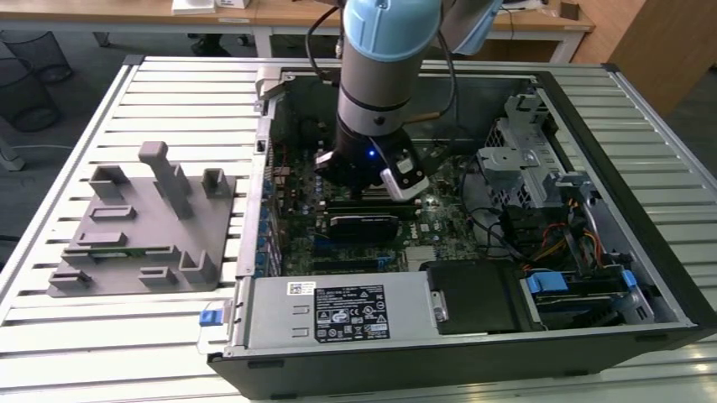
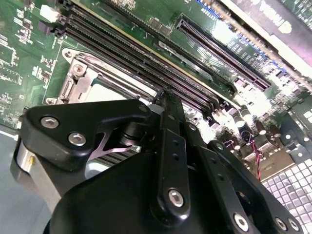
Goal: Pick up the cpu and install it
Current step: 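Install the second cpu locking lever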
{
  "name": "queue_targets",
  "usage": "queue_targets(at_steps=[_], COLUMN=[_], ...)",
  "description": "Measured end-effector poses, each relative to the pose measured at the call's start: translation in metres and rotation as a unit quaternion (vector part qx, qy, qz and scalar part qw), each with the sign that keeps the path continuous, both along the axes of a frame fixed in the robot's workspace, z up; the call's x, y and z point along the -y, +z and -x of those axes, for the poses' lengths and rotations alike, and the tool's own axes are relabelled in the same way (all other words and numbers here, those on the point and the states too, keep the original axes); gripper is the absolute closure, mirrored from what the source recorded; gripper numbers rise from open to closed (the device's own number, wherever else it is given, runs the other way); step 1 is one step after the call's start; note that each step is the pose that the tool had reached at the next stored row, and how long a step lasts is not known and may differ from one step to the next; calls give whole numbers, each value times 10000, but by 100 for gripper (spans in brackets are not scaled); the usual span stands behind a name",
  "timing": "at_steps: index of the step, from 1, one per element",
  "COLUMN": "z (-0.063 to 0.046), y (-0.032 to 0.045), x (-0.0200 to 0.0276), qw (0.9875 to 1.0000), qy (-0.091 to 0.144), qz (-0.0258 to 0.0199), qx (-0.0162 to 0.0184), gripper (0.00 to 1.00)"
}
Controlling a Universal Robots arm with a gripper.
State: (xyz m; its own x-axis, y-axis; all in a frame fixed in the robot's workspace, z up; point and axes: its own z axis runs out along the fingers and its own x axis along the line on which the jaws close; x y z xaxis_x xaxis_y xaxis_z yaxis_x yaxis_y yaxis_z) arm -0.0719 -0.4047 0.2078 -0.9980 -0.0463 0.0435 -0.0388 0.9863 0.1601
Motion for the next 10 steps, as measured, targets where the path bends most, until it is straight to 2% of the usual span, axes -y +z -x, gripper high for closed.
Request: queue_targets(at_steps=[2, 7, 10], z=[5, 25, 38], y=[-20, -58, -74], x=[1, 0, 0], qw=[10000, 9998, 9997], qy=[1, 0, 0], qz=[-44, -195, -259], qx=[0, 0, 0], gripper=[89, 89, 89])
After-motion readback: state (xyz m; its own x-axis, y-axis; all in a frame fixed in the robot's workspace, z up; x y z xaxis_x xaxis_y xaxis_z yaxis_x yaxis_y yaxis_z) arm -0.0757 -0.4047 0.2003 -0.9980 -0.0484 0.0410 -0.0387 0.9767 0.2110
